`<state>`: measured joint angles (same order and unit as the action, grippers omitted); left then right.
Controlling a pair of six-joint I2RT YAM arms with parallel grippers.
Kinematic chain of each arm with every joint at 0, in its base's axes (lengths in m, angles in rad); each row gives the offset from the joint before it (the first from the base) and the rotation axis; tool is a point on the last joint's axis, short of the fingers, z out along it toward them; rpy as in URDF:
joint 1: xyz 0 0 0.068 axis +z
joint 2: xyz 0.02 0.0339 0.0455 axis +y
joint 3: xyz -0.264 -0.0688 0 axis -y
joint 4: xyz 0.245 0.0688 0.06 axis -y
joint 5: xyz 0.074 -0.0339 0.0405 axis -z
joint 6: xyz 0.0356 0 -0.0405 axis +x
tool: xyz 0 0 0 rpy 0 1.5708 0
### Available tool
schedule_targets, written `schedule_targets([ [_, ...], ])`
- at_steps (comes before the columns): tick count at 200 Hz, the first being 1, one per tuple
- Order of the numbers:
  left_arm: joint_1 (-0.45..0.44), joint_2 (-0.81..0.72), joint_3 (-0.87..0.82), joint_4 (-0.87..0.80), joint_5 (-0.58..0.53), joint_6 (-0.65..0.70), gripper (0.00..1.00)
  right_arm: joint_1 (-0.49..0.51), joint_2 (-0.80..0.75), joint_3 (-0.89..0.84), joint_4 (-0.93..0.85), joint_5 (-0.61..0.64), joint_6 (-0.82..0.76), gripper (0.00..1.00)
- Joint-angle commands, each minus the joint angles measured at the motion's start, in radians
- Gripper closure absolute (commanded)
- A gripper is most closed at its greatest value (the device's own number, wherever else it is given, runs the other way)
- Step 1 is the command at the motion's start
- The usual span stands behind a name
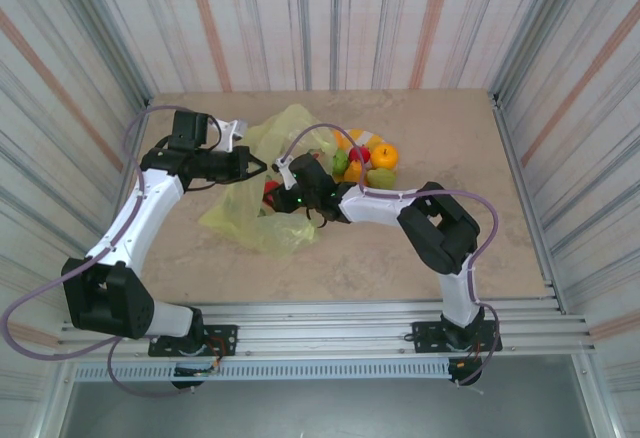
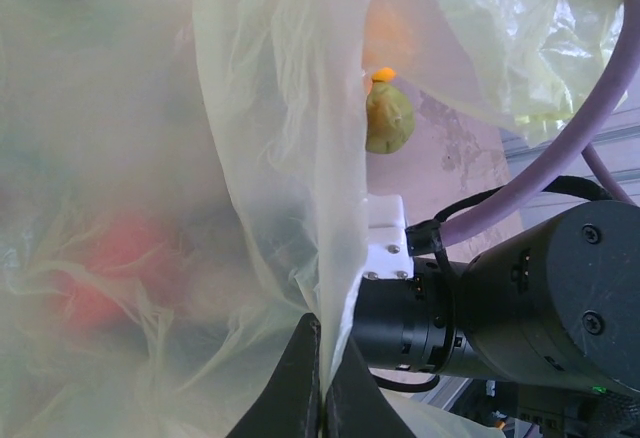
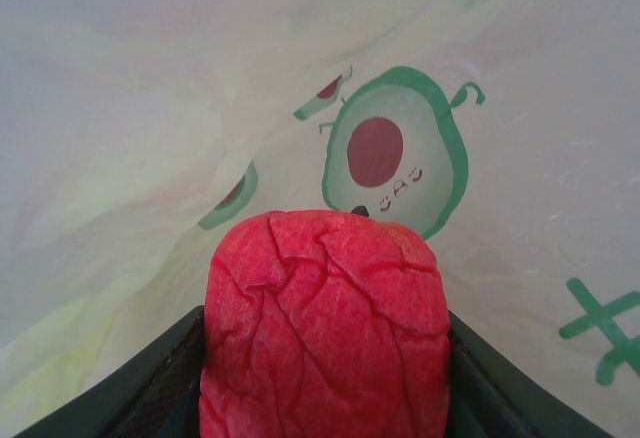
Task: Place the fruits into the plastic bag
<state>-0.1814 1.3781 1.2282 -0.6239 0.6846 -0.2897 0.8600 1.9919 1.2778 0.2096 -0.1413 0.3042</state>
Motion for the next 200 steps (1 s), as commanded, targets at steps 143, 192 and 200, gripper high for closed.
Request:
schedule_targets([
  [143, 0.060, 0.036, 0.004, -0.051, -0.031, -0.025, 1.00, -0.023, -0.306, -0.172, -0.116, 0.032, -0.008, 0.25],
  [192, 0.081, 0.040, 0.002, -0.057, -0.063, -0.029, 1.00, -0.068, -0.469, -0.301, -0.171, 0.025, -0.019, 0.28],
  [200, 0.084, 0.041, 0.002, -0.057, -0.066, -0.029, 1.00, -0.078, -0.500, -0.324, -0.171, 0.011, -0.019, 0.29],
])
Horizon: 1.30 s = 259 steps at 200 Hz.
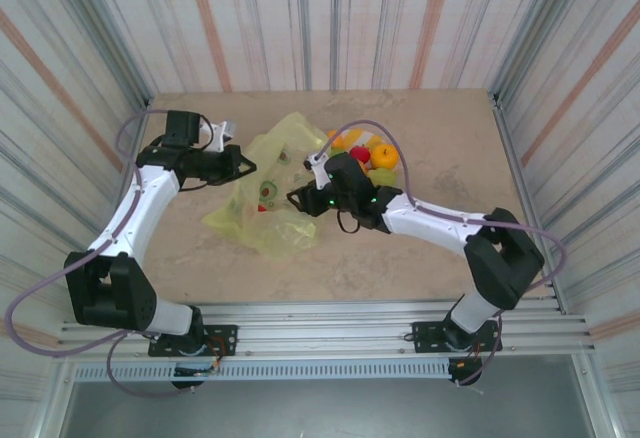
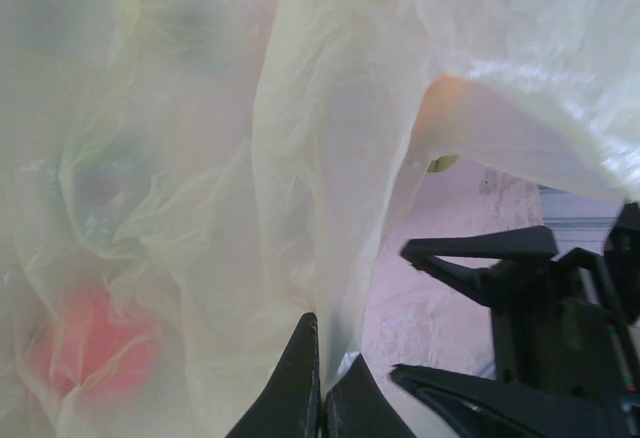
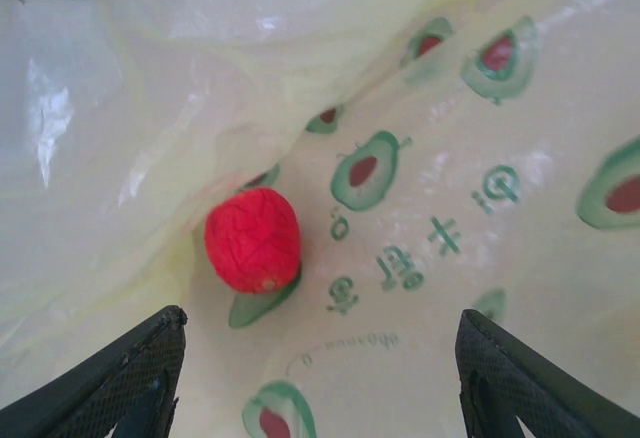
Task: Place the fruits into the plastic bag
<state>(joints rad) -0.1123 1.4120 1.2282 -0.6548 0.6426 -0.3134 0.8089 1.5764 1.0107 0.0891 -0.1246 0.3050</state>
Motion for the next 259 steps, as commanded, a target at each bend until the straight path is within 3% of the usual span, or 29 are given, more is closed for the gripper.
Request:
schedule_targets([
  [1, 0.015, 0.008, 0.002, -0.026, -0.024, -0.006, 1.00, -0.029, -0.089, -0.059, -0.051, -0.008, -0.020, 0.29],
  [62, 0.041, 0.014, 0.002, -0.029, -0.040, -0.010, 1.00, -0.131, -0.265, -0.151, -0.067, -0.094, -0.023, 0.26],
  [77, 0.049, 0.011, 0.001, -0.029, -0.043, -0.012, 1.00, -0.164, -0.285, -0.150, -0.110, -0.044, -0.024, 0.24],
  [96, 0.055, 0.006, -0.001, -0.028, -0.043, -0.014, 1.00, -0.214, -0.284, -0.127, -0.225, 0.105, -0.043, 0.20],
  [139, 0.057, -0.008, -0.004, -0.022, -0.041, -0.013, 1.00, -0.313, -0.192, -0.046, -0.459, 0.353, -0.113, 0.08],
  [170, 0.057, -0.012, -0.004, -0.020, -0.044, -0.010, 1.00, -0.343, -0.122, -0.039, -0.461, 0.351, -0.137, 0.00],
  [259, 0.060, -0.012, -0.006, -0.017, -0.033, -0.011, 1.00, -0.375, 0.101, 0.075, -0.420, 0.312, -0.168, 0.02],
])
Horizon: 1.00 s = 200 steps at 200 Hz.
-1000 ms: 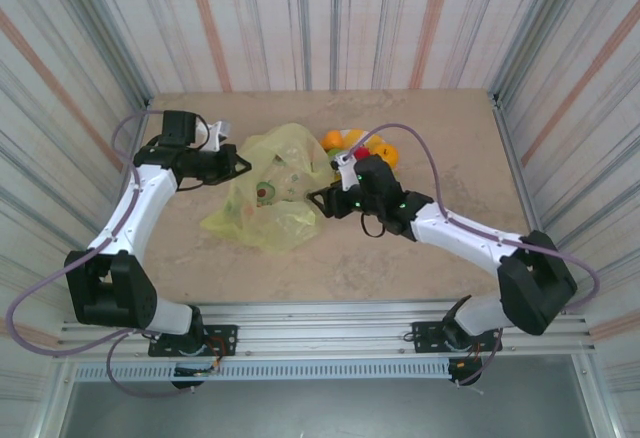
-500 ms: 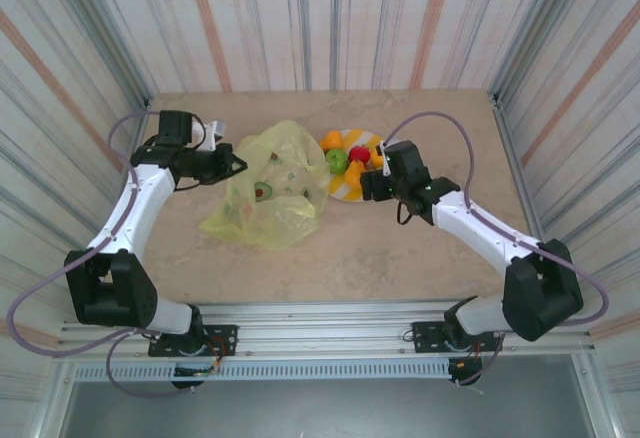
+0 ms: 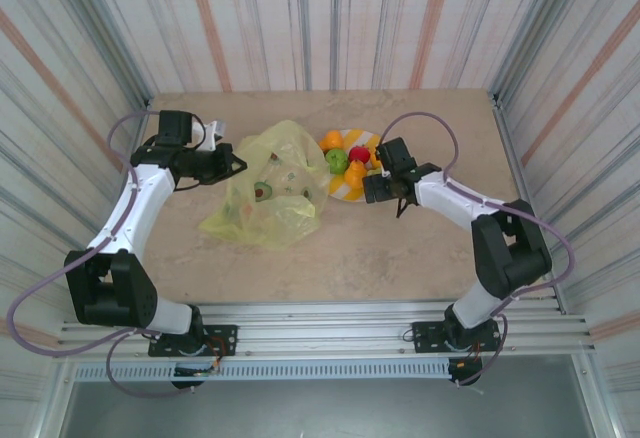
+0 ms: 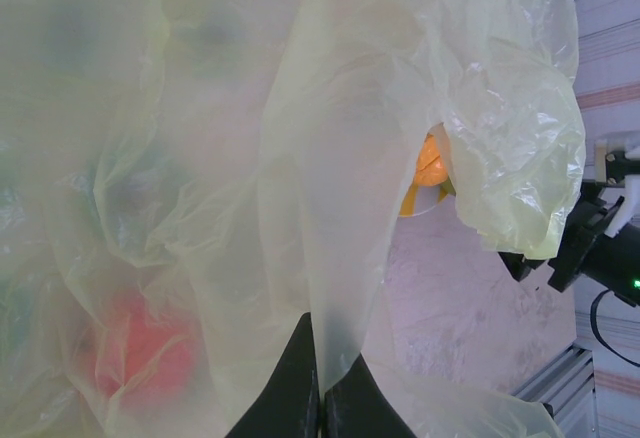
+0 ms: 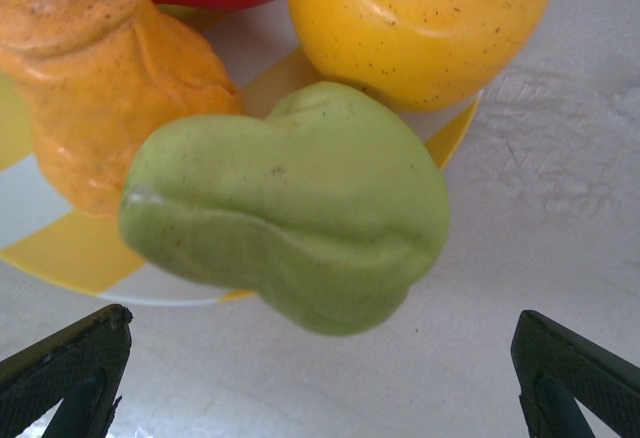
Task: Place the fruits into the plastic bag
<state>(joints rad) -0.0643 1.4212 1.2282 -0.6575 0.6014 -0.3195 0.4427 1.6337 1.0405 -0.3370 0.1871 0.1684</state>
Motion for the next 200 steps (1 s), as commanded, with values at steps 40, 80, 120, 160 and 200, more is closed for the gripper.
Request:
schedule_targets([
  [40, 0.015, -0.024, -0.006, -0.012, 0.011, -0.006, 1.00, -0.010, 0.114, 0.091, 0.010, -0.006, -0.053, 0.12],
  [80, 0.017, -0.025, -0.007, -0.010, 0.019, -0.008, 1.00, -0.010, 0.163, 0.122, -0.005, 0.027, -0.077, 0.17],
  [120, 0.019, -0.023, -0.007, -0.008, 0.025, -0.009, 1.00, -0.011, 0.186, 0.134, -0.011, 0.050, -0.098, 0.19],
  [160, 0.020, -0.021, -0.009, -0.007, 0.026, -0.010, 1.00, -0.012, 0.171, 0.128, -0.014, 0.054, -0.098, 0.25],
  [200, 0.019, -0.020, -0.009, -0.006, 0.029, -0.012, 1.00, -0.011, 0.098, 0.090, -0.022, 0.054, -0.084, 0.31],
])
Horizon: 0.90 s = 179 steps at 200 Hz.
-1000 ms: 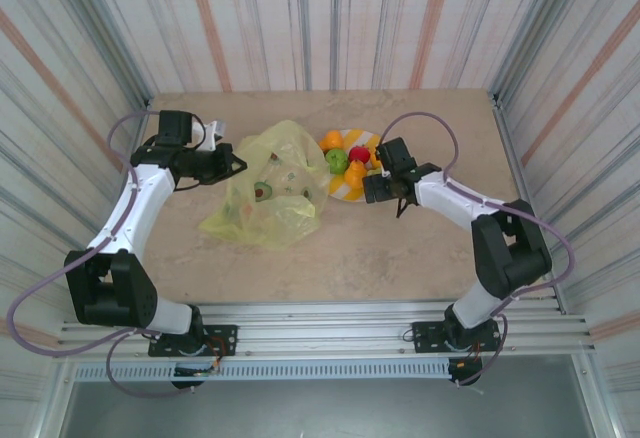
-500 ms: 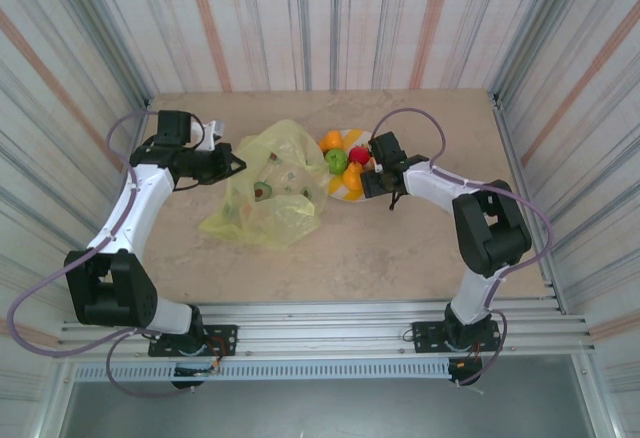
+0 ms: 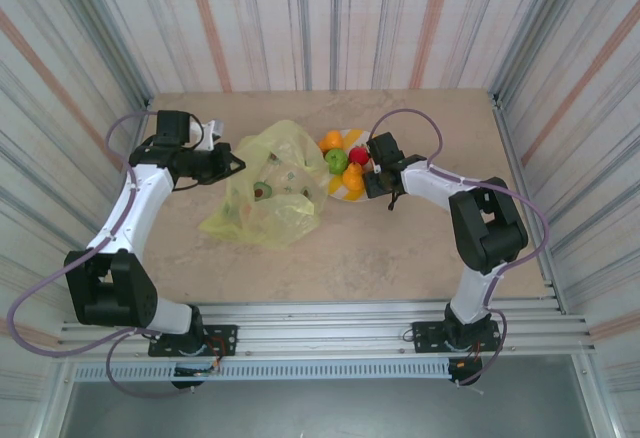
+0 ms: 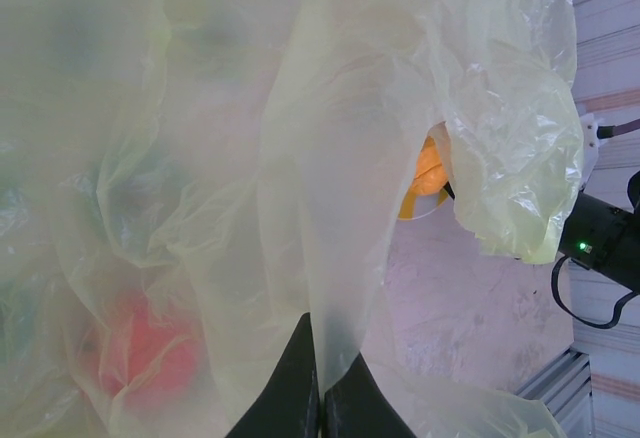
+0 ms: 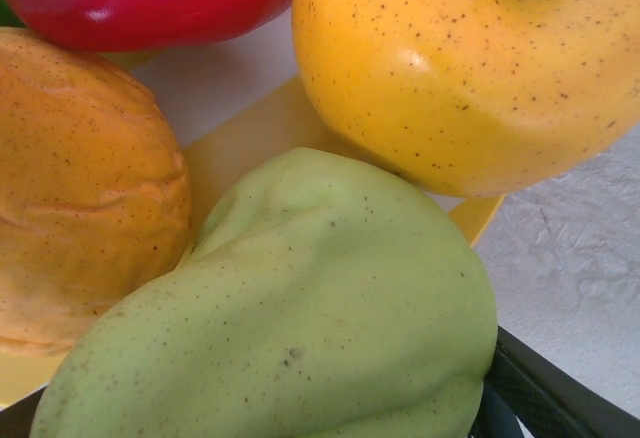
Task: Place the fruits into the plastic bag
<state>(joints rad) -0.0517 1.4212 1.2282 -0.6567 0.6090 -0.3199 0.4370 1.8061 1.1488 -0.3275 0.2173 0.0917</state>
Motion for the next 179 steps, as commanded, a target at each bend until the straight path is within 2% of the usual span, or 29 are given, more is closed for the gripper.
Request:
schedule_targets([
  [1, 0.007, -0.020, -0.009, -0.007, 0.019, -0.012, 1.00, -0.006, -0.076, -0.019, -0.033, 0.024, -0.007, 0.31],
  [40, 0.007, -0.022, -0.010, 0.000, 0.037, -0.017, 1.00, -0.005, -0.240, -0.097, -0.054, 0.006, 0.038, 0.35],
  [73, 0.007, -0.025, -0.014, 0.015, 0.065, -0.028, 1.00, 0.013, -0.409, -0.202, 0.013, -0.192, 0.096, 0.39],
  [97, 0.007, -0.027, -0.015, 0.020, 0.077, -0.032, 1.00, 0.074, -0.476, -0.255, 0.112, -0.311, 0.128, 0.41],
  [134, 0.006, -0.027, -0.019, 0.029, 0.096, -0.038, 1.00, 0.196, -0.421, -0.243, 0.237, -0.348, 0.155, 0.43],
  [179, 0.002, -0.033, -0.028, 0.048, 0.109, -0.049, 1.00, 0.264, -0.264, -0.183, 0.356, -0.382, 0.199, 0.44],
])
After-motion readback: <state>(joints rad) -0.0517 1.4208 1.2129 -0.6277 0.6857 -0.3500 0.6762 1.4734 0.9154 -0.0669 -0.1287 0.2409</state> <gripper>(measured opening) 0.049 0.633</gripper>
